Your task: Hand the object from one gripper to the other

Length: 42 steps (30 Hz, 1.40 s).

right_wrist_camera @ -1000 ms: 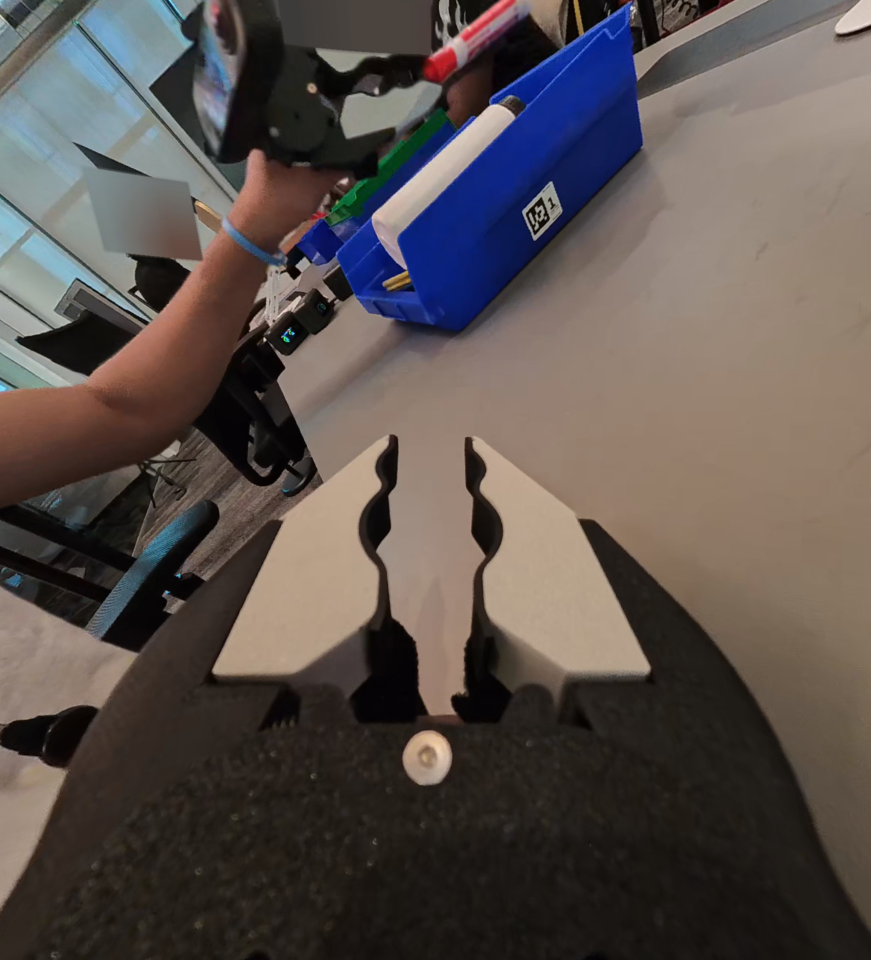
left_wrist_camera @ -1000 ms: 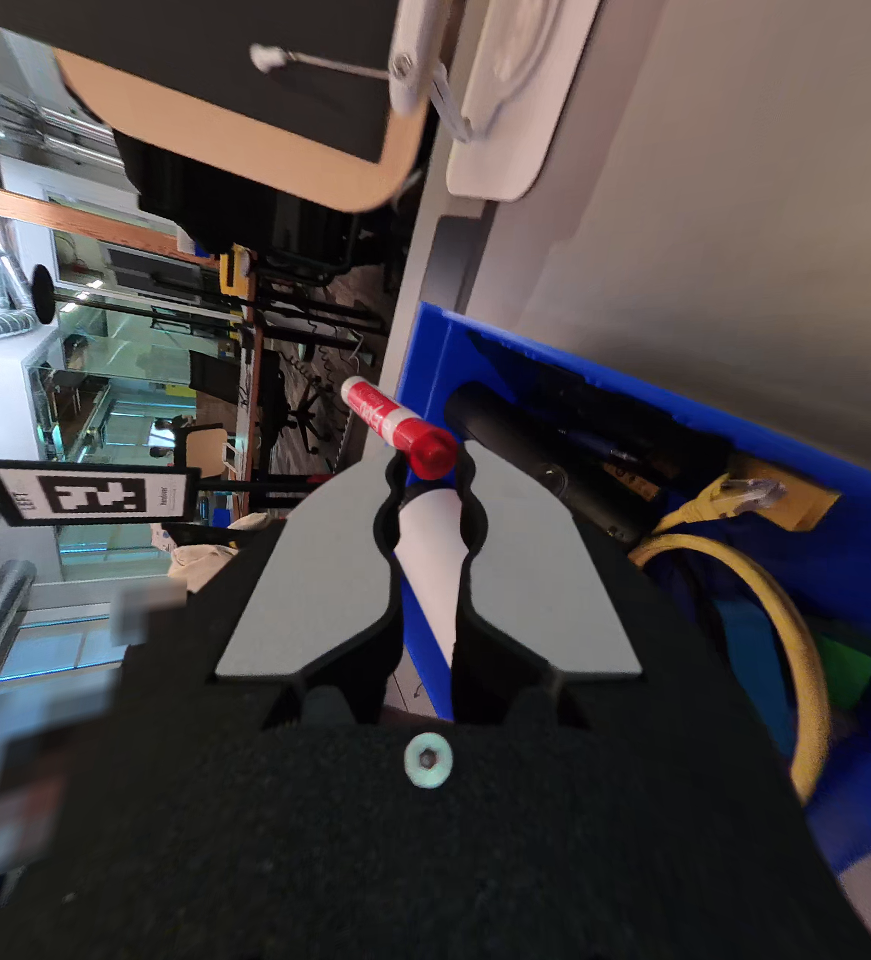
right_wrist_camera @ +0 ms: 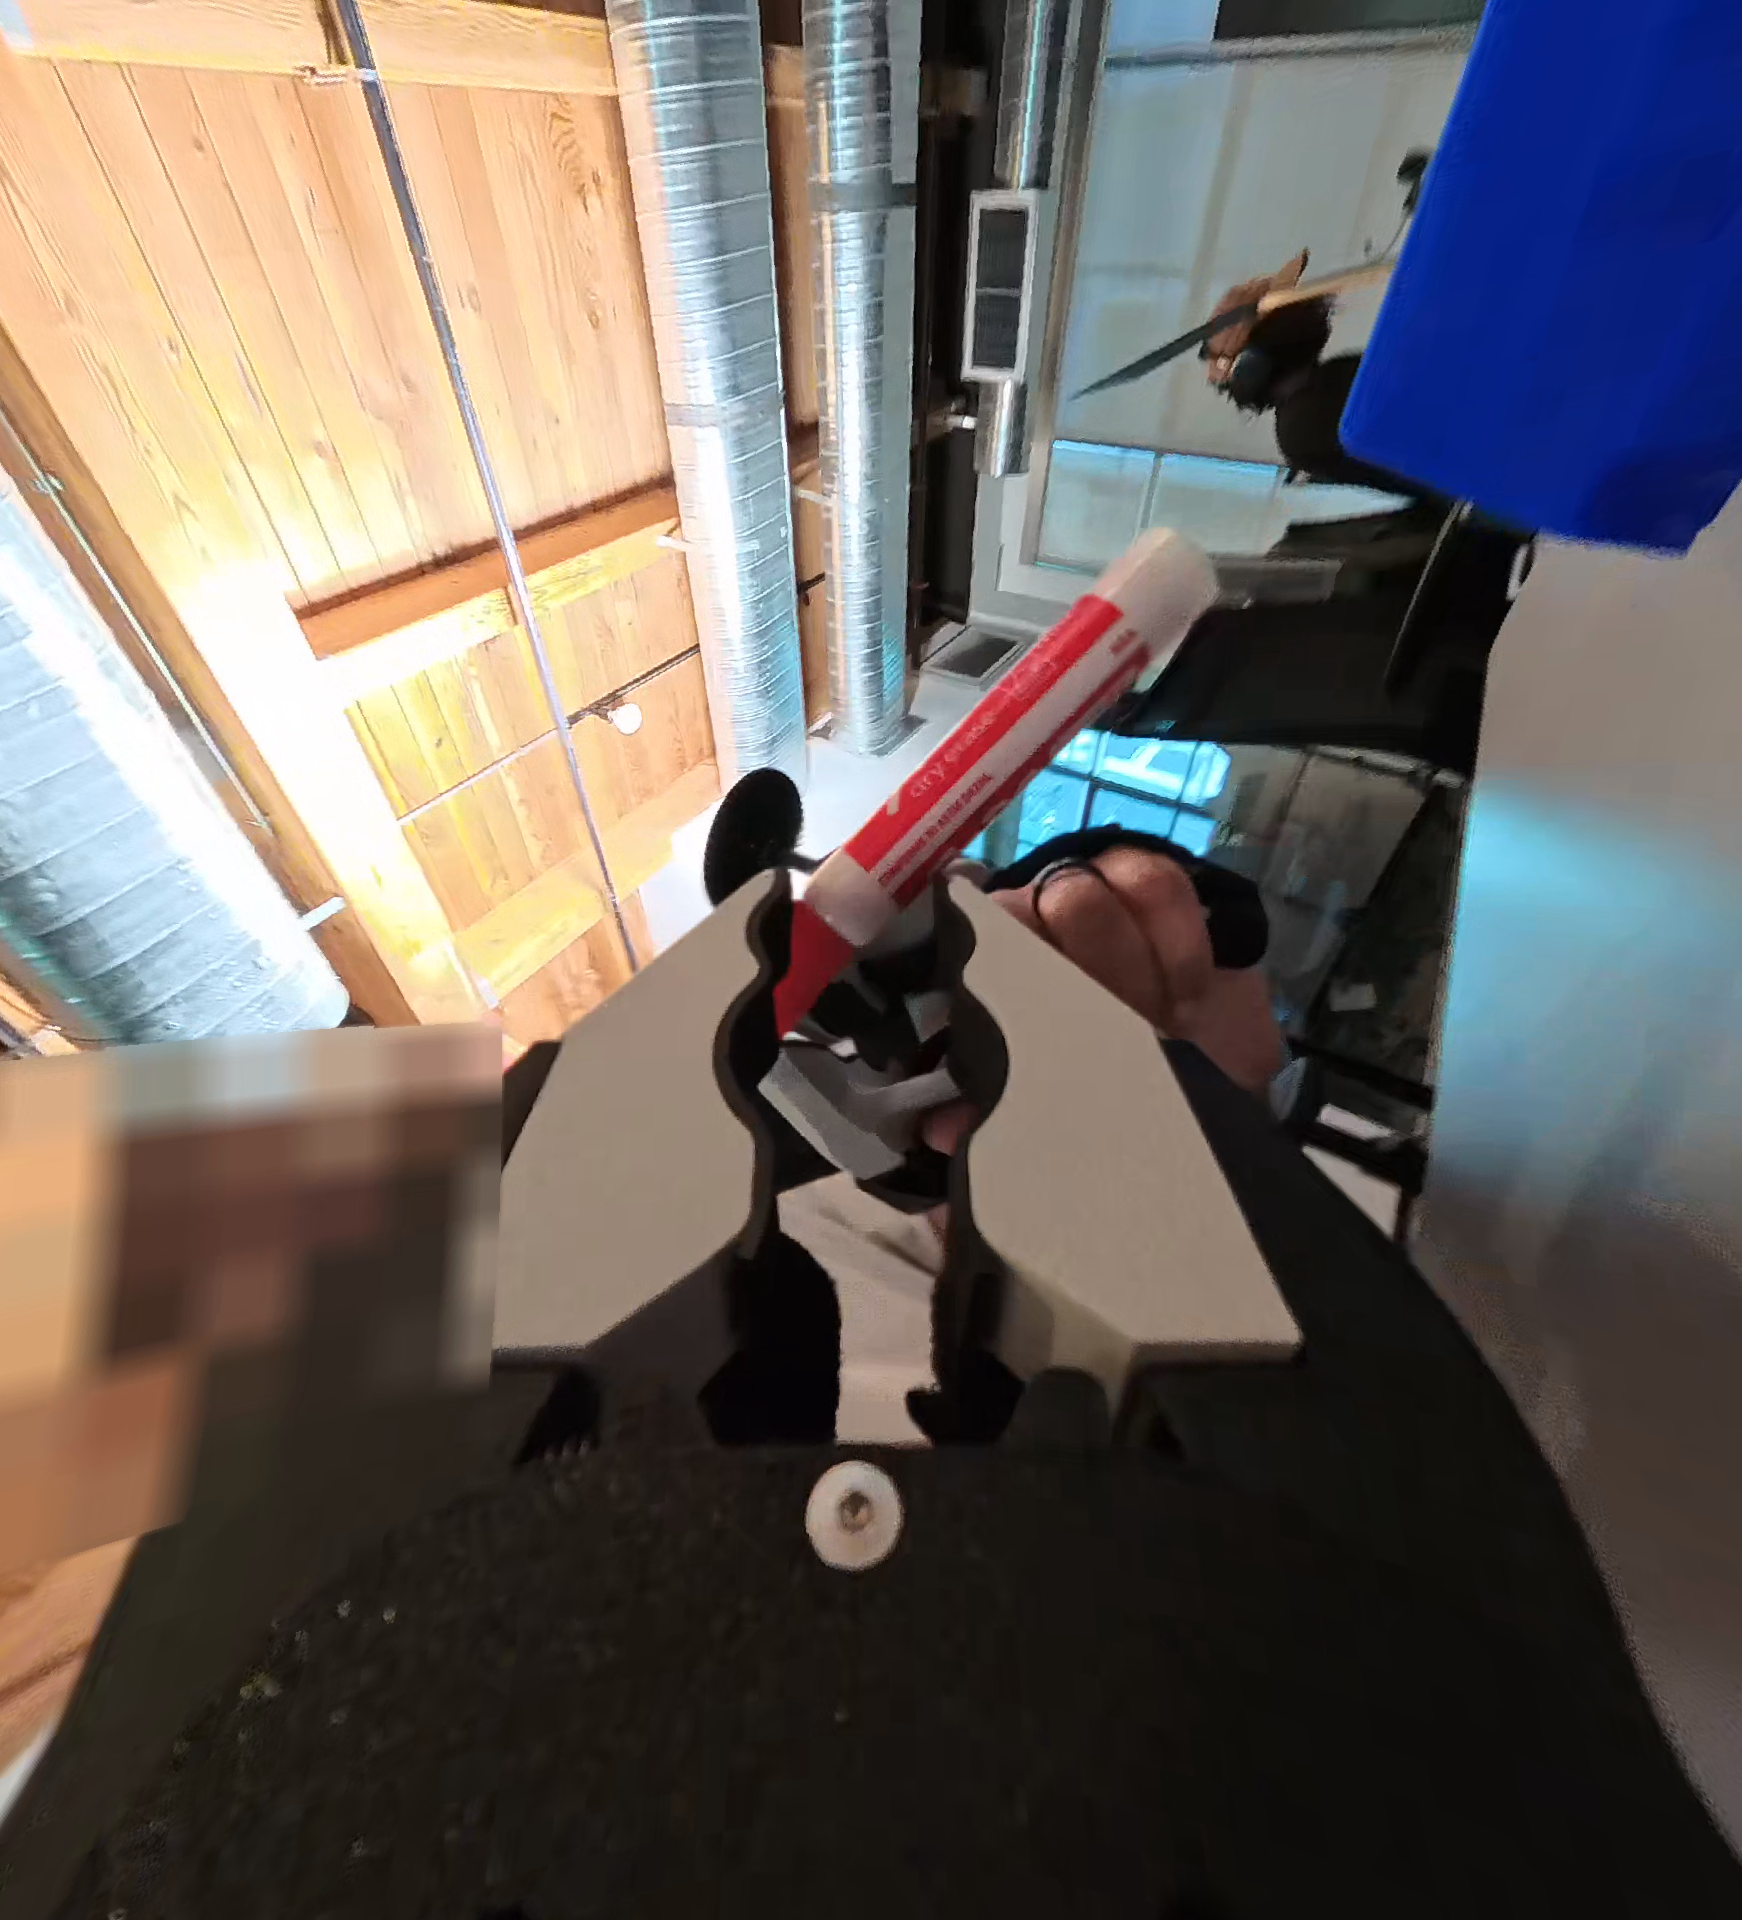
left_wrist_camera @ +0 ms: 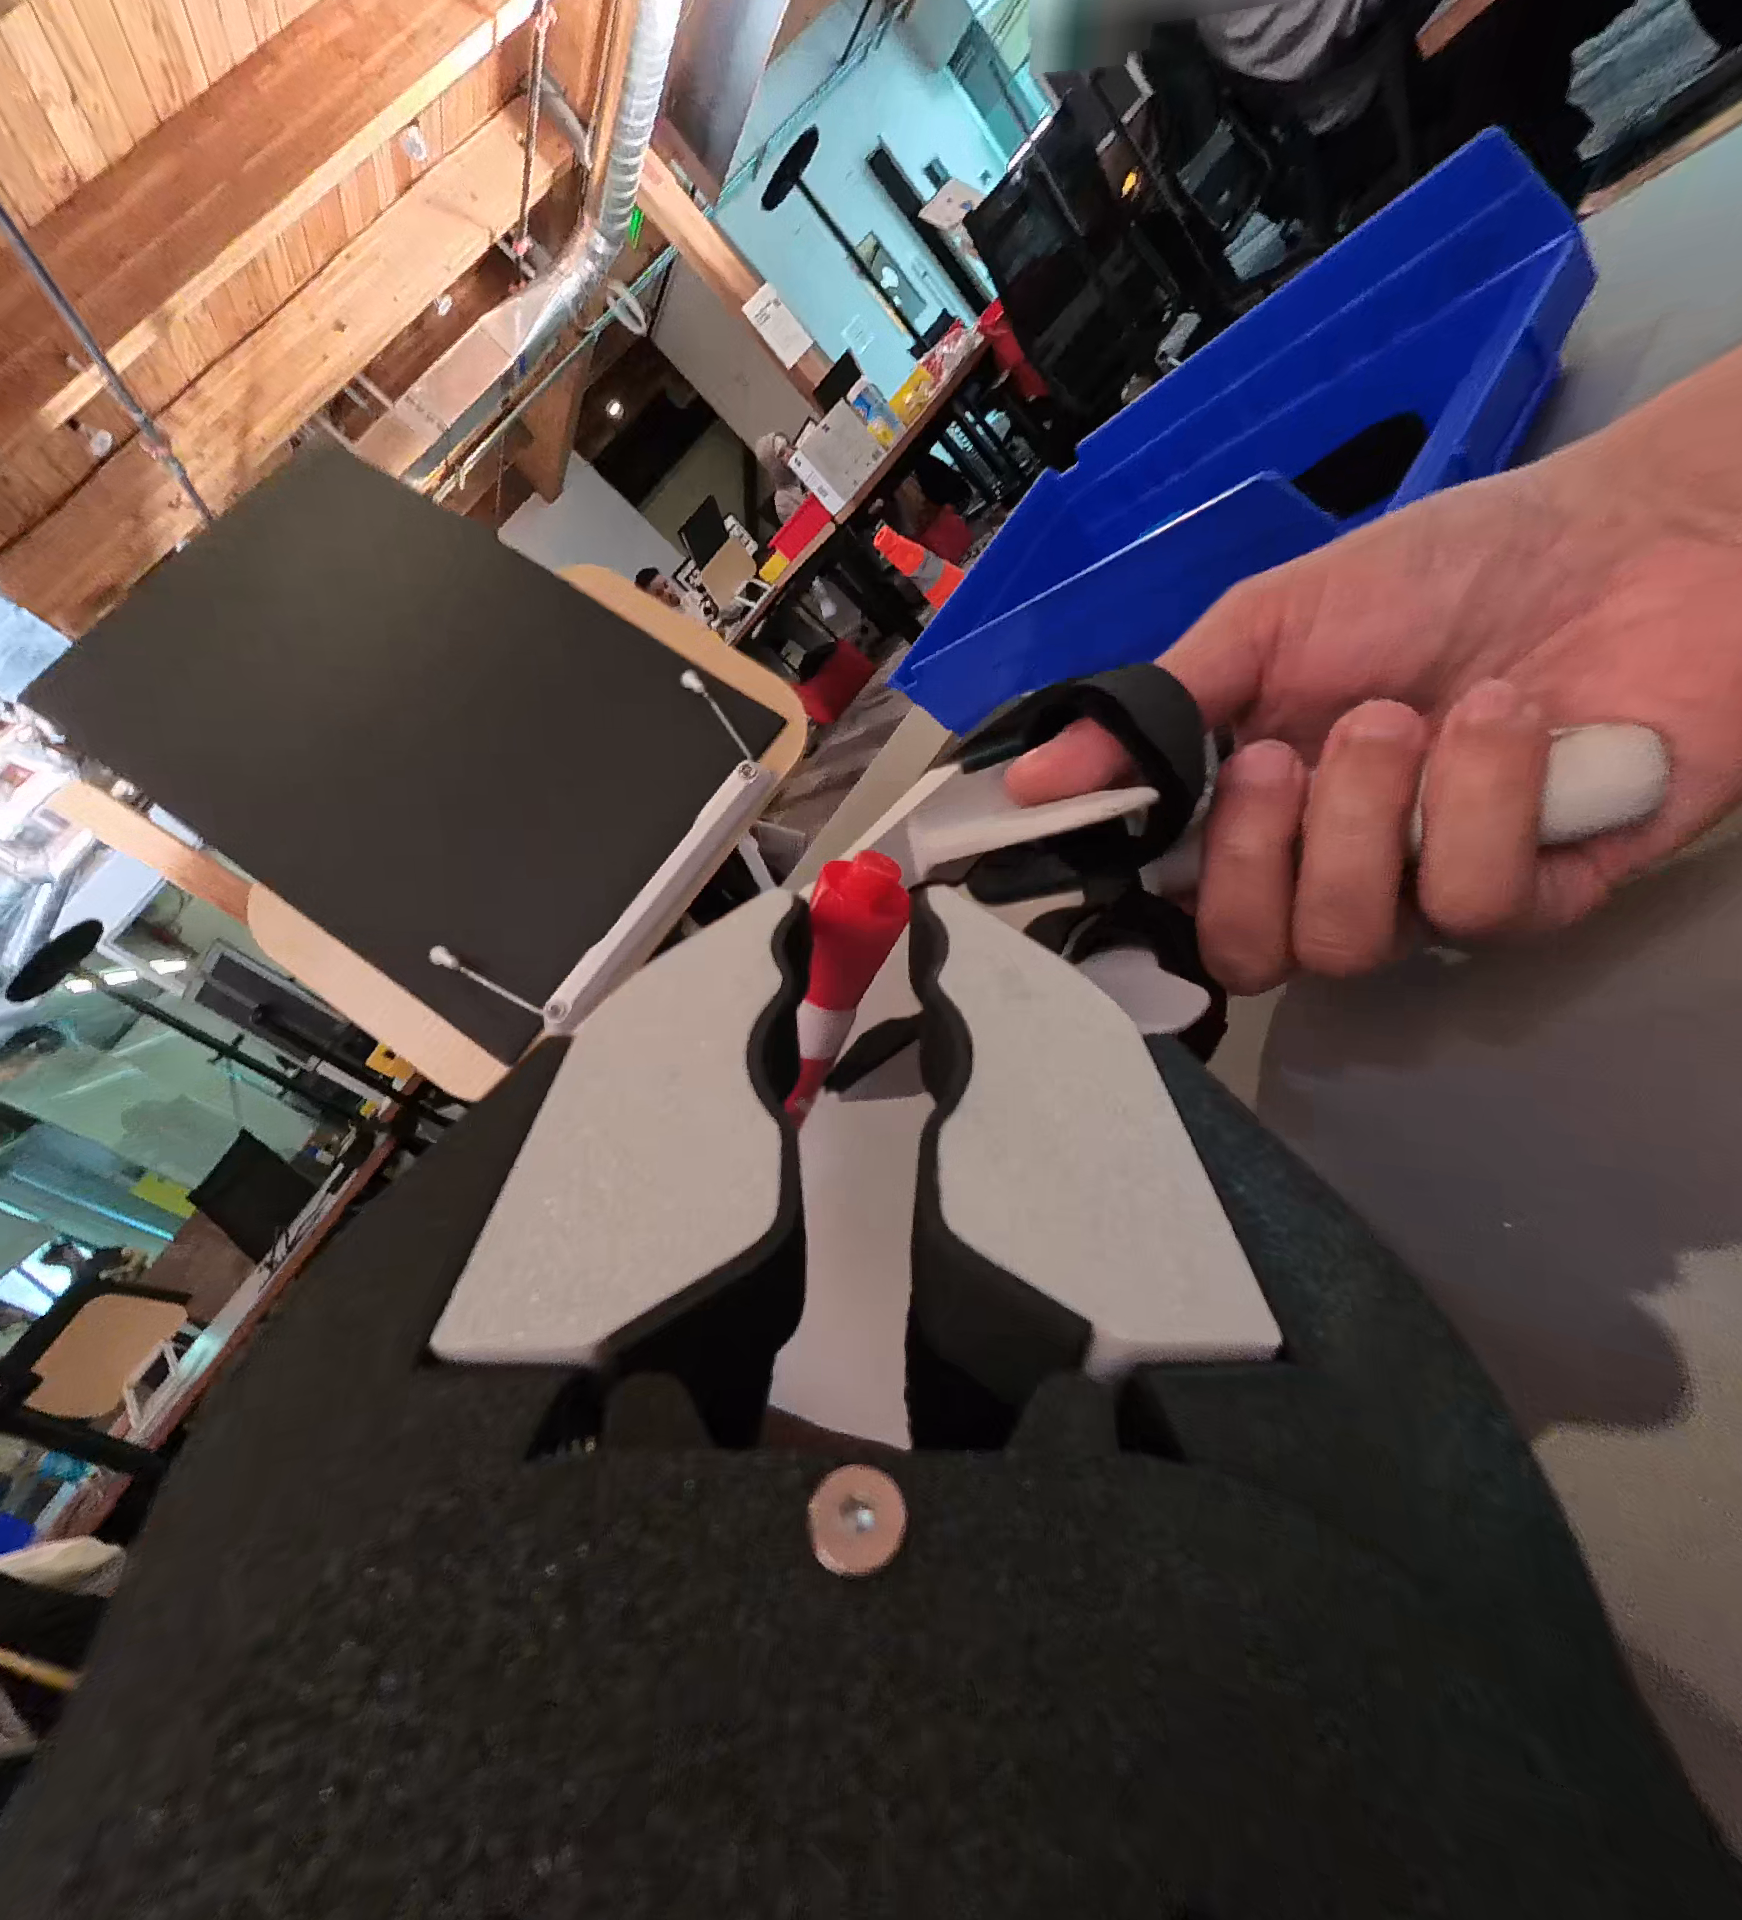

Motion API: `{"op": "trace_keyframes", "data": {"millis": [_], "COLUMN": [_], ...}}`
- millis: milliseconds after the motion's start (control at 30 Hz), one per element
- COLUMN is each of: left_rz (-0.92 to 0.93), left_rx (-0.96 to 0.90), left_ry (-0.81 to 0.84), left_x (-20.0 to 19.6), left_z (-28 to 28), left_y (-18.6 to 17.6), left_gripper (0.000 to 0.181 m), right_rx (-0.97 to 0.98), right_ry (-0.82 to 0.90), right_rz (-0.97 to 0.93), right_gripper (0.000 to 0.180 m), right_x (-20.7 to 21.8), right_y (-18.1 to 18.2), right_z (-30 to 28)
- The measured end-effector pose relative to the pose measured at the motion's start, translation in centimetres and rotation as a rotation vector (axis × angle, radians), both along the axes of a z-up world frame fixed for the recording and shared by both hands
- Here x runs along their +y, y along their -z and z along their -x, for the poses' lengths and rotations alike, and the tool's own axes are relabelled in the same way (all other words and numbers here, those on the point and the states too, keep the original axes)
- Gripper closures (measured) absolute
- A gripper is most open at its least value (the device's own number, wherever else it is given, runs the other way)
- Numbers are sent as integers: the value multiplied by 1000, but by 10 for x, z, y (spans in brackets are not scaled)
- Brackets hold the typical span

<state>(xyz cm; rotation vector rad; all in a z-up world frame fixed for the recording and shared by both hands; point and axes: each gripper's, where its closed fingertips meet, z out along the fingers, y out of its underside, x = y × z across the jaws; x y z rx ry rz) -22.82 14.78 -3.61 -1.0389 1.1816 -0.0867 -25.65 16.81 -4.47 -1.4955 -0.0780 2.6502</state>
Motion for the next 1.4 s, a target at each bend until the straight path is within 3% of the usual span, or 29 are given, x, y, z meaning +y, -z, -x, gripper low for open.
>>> {"op": "trace_keyframes", "data": {"millis": [33, 167, 200, 400, 467, 567, 633, 700, 767, 833, 967, 1133, 1233, 1267, 1400], "left_rz": [-17, -116, -160, -40, 146, 595, 869, 1025, 1149, 1215, 1195, 1211, 1233, 1239, 1257], "left_rx": [20, 118, 105, 60, 6, -97, -173, -252, -309, -385, -456, -279, -263, -252, -206], "left_ry": [14, 34, 14, -23, -79, -150, -101, -15, 108, 263, 500, 580, 604, 604, 595], "left_x": [-4, -17, -19, -15, -4, 10, 9, 10, 8, 1, -12, -32, -37, -37, -38], "left_z": [-2, -11, -9, 6, 18, 40, 48, 51, 48, 45, 45, 43, 39, 39, 40], "left_y": [2, 17, 14, 13, 19, 55, 76, 81, 76, 64, 36, 52, 52, 54, 61], "left_gripper": [163, 173, 181, 181, 181, 172, 160, 153, 146, 138, 135, 140, 149, 160, 163], "right_rx": [7, 25, -22, -262, -437, -697, -848, -957, -1006, -943, -644, -696, -709, -701, -678], "right_ry": [-27, -152, -127, 173, 299, 488, 598, 646, 611, 476, 304, 90, 45, 37, 68], "right_rz": [14, -22, -42, -156, -265, -478, -662, -869, -1107, -1215, -1037, -1015, -1016, -1016, -996], "right_gripper": [153, 160, 162, 163, 163, 163, 163, 162, 162, 162, 162, 161, 161, 161, 162], "right_x": [-4, -33, -32, 8, 24, 43, 50, 47, 30, 3, -31, -51, -58, -60, -56], "right_y": [-1, -11, -7, 16, 31, 44, 44, 41, 41, 44, 23, 51, 59, 59, 54], "right_z": [1, 12, 15, -9, -24, -50, -65, -70, -57, -33, -13, -7, -1, 1, 2]}}
